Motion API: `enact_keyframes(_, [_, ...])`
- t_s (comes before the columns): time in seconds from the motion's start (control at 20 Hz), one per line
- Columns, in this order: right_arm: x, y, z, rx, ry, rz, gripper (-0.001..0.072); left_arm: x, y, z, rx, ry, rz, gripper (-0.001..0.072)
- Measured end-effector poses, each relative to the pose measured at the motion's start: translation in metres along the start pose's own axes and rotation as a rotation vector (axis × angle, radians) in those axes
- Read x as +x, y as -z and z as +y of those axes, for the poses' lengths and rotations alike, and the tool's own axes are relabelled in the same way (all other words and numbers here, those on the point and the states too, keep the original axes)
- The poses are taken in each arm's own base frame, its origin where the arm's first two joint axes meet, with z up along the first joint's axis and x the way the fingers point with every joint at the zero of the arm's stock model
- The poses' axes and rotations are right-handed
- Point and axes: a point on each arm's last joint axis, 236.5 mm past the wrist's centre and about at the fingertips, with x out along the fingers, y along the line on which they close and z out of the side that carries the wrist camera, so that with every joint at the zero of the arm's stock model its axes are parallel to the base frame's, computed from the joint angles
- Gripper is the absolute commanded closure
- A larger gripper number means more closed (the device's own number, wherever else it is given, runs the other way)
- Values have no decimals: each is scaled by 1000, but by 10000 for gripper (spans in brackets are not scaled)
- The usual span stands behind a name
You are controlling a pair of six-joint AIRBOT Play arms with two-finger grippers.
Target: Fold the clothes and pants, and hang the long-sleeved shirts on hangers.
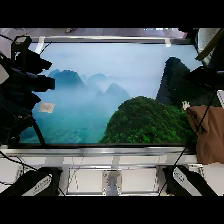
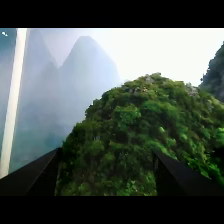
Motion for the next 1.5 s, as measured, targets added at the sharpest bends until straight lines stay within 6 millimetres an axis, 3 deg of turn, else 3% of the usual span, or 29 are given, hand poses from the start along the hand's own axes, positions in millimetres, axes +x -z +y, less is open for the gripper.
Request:
enact_keyframes(0.6, [0, 6, -3, -4, 16, 25, 99, 3, -5, 1, 6, -6, -18, 666])
enact_keyframes(0.65, [0, 6, -4, -4, 17, 25, 99, 5, -9, 5, 14, -19, -27, 509])
enact_keyframes(0.7, [0, 6, -4, -4, 17, 25, 99, 10, -12, 14, 26, -56, -30, 271])
enact_keyframes(0.75, [0, 6, -4, -4, 17, 26, 99, 15, -14, 28, 38, -111, -27, 40])
enact_keyframes(0.8, [0, 6, -4, -4, 17, 26, 99, 21, -14, 49, 47, -187, -14, 7])
enact_keyframes(1.0, [1, 4, -5, -3, 19, 17, 99, 42, 5, 157, -42, -473, 103, -2])
enact_keyframes(1.2, [6, -2, -9, 8, 24, 3, 99, 69, 75, 244, -239, -605, 348, -3])
enact_keyframes(1.35, [12, -6, -14, 18, 26, 1, 99, 87, 122, 278, -340, -634, 499, -2])
enact_keyframes(1.5, [19, -10, -20, 31, 27, 3, 99, 101, 144, 295, -375, -639, 559, -2])
